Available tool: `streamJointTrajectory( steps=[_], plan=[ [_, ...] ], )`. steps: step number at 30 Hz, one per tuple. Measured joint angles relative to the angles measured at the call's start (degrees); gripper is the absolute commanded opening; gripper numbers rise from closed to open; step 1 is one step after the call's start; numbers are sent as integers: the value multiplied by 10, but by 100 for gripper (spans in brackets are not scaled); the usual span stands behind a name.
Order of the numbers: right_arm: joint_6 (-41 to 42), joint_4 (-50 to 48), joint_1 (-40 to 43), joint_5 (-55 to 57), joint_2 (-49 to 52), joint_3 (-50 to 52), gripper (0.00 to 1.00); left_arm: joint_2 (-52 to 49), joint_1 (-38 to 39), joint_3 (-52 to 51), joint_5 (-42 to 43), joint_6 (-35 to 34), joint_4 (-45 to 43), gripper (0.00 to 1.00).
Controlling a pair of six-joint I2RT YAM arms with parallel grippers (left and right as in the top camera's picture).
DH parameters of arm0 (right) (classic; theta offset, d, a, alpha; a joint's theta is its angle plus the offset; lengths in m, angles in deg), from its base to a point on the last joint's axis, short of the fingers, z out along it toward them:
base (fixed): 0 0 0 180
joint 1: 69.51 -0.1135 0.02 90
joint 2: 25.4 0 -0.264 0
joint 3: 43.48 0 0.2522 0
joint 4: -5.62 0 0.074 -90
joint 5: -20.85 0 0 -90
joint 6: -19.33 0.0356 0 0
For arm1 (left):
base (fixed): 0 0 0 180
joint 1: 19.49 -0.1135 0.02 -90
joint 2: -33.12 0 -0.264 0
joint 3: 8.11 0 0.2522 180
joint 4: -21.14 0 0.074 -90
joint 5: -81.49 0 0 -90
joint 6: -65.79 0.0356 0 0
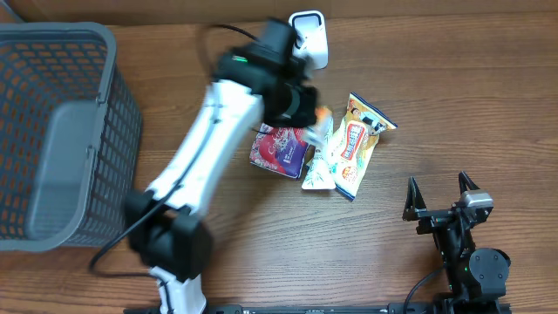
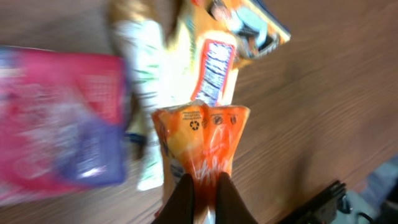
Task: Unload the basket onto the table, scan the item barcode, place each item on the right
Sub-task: 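Carry the orange box with the left gripper and drop it by the packets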
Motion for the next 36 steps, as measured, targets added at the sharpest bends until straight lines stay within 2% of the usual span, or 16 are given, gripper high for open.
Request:
streamJointTrajectory(
  steps=[7,14,18,23,26,30,31,32,34,36],
  plan=[
    [0,0,0,0,0,0,100,-103,79,-5,0,-44,-78,5],
    [0,0,0,0,0,0,100,-145,77,-6,-13,-59,-70,22],
    [0,0,0,0,0,0,100,-145,45,26,-2,-57,-5,27],
    [0,0,0,0,0,0,100,-139,-15,140,0,-38,103,30],
    [0,0,0,0,0,0,100,-114,-53,200,-9,-29,158,32],
    [0,0,0,0,0,0,100,-58,-103,226,-50,-26,219,36],
    [0,0,0,0,0,0,100,-43,-115,228,-59,-26,236,39],
    [0,0,0,0,0,0,100,-30,-128,230,-68,-25,250,48],
    [0,0,0,0,0,0,100,-14,-147,232,-78,-20,267,100],
    [0,0,0,0,0,0,100,-4,-167,232,-88,-8,268,100]
  ],
)
